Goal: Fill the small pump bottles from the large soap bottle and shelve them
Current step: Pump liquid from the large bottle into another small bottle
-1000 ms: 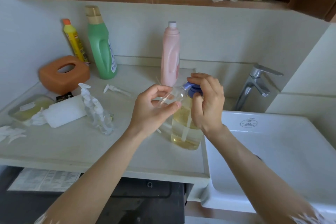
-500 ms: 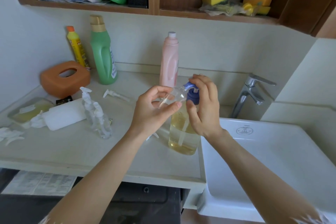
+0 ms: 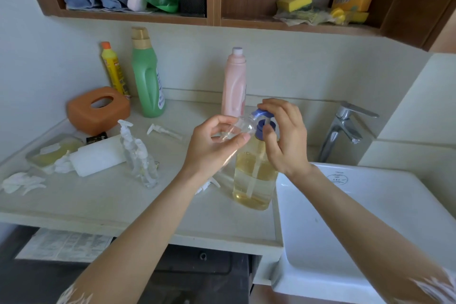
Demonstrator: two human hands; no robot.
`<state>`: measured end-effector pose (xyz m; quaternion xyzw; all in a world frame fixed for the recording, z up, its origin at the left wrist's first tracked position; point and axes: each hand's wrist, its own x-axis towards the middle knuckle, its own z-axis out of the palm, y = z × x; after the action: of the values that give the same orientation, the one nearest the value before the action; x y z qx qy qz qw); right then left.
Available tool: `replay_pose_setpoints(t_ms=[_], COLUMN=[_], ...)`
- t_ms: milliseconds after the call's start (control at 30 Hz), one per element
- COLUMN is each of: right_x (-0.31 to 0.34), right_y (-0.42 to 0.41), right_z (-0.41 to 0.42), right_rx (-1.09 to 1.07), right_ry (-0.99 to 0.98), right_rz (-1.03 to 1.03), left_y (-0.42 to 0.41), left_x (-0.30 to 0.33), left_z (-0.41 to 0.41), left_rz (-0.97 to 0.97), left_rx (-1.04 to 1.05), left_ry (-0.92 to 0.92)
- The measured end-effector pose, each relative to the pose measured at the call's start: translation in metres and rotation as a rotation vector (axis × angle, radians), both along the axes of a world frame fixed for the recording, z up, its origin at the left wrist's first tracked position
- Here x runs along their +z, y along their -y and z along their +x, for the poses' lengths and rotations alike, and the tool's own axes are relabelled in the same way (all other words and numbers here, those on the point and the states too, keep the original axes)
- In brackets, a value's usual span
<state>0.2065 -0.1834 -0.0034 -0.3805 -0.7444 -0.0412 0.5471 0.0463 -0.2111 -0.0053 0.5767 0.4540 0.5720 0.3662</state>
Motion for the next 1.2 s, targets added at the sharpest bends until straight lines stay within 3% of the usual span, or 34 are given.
replay_pose_setpoints(t_ms=[300, 733, 1200], right_x=[-0.017, -0.008, -0.026], right_y=[0.002, 0.006, 0.003], right_z=[-0.009, -0.008, -0.014], right_rx=[0.040, -0.020, -0.003], right_ry=[-0.118, -0.060, -0.162], right_rz=[0.037, 0.025, 0.041], left_y=[0.000, 0.000, 0.005], left_x=[-0.008, -0.003, -0.011], left_z=[0.002, 0.000, 0.004], left_rz=[-0.049, -0.115, -0.157], left_rx=[-0.008, -0.067, -0.069], left_ry=[0.036, 0.044, 0.096])
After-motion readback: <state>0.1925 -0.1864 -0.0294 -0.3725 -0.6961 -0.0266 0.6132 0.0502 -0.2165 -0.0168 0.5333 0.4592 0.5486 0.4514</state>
